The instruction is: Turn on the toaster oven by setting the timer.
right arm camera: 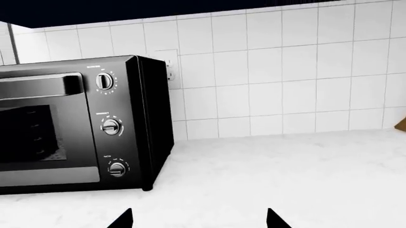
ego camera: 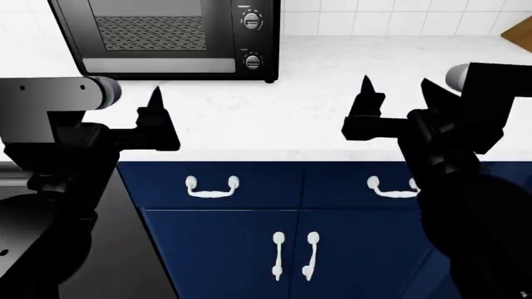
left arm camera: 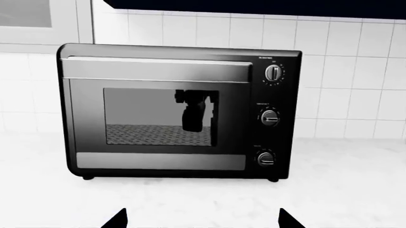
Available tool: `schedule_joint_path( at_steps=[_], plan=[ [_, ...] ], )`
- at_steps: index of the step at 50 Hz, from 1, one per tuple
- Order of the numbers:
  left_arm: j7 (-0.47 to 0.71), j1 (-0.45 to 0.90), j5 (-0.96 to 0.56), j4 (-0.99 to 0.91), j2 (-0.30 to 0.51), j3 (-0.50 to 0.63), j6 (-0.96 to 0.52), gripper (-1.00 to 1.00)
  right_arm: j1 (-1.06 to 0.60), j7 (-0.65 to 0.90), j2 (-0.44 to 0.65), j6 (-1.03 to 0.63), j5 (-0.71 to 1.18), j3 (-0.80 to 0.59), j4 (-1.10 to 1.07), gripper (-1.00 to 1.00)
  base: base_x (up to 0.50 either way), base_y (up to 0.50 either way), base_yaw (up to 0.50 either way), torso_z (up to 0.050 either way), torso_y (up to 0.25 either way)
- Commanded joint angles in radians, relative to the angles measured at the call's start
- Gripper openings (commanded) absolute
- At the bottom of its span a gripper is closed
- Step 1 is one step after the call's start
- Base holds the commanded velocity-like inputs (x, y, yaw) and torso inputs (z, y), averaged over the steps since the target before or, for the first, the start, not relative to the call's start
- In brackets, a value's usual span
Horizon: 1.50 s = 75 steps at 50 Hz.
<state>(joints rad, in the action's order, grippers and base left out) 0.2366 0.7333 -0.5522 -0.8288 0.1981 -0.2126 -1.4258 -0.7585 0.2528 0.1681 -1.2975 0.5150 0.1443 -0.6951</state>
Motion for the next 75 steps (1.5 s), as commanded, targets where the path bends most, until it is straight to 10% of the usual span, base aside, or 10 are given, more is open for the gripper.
schedule_joint_path(
  at_steps=[1,75],
  plan=[
    [0.004,-0.034,-0.011,-0.016,0.001,0.0,0.025,1.0,0.044,-0.009,0.01,0.058,0.002,-0.009,-0.009,1.0,0.0,0.0,0.0,0.0,0.0],
    [0.063,-0.042,-0.076,-0.007,0.022,-0.004,0.044,1.0,0.049,0.033,0.038,0.078,0.057,-0.023,0.009,1.0,0.0,0.06,0.0,0.034,0.0]
  ],
)
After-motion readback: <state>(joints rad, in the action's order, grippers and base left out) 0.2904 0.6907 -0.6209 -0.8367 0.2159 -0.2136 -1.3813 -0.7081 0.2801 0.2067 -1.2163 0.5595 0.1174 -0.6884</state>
